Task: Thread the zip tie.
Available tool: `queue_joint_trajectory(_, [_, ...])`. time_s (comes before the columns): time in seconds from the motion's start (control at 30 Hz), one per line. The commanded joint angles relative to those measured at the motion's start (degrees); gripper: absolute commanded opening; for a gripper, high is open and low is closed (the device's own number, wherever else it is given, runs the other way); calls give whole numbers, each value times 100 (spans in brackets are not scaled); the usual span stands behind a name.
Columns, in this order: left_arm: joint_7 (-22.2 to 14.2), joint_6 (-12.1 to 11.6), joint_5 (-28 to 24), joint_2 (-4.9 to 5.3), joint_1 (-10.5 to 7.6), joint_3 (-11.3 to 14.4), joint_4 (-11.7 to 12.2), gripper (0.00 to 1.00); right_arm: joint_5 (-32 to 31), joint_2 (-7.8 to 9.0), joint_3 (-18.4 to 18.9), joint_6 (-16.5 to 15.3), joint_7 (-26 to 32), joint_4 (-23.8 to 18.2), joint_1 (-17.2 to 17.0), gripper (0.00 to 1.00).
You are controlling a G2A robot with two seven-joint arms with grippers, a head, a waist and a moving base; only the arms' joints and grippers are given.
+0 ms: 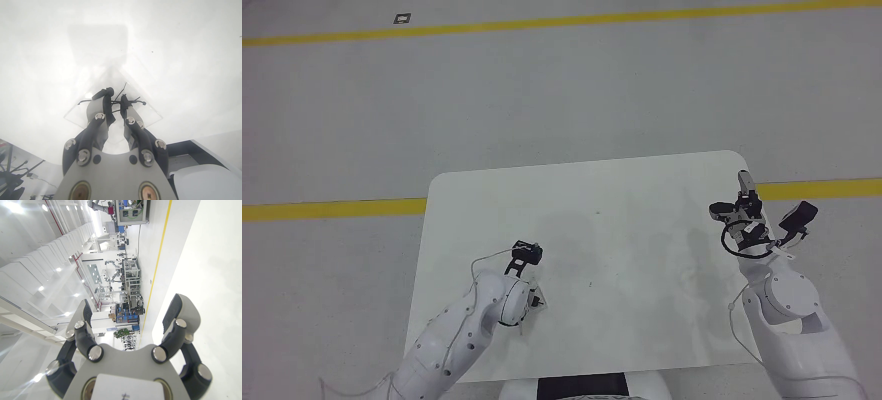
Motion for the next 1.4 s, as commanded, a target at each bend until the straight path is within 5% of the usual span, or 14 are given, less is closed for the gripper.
queue_joint_trajectory(0.0, [12, -7, 5, -4, -18, 16, 43, 12, 0, 0, 0, 0, 0, 0, 0, 100])
queue_joint_trajectory(0.3, [18, -5, 13, -26, -101, 80, 162, 13, 0, 0, 0, 0, 0, 0, 0, 100])
queue_joint_trajectory(0.4, [18, -11, 5, -32, -119, 102, 190, 0, 0, 0, 0, 0, 0, 0, 0, 100])
queue_joint_trajectory(0.73, [-23, 35, 16, -44, -161, 128, 213, 0, 0, 0, 0, 0, 0, 0, 0, 100])
queue_joint_trajectory(1.13, [-193, 61, 374, 114, 390, -261, -813, 0, 0, 0, 0, 0, 0, 0, 0, 100])
queue_joint_trajectory(1.37, [-58, 7, 405, 177, 675, -497, -1159, 0, 0, 0, 0, 0, 0, 0, 0, 100])
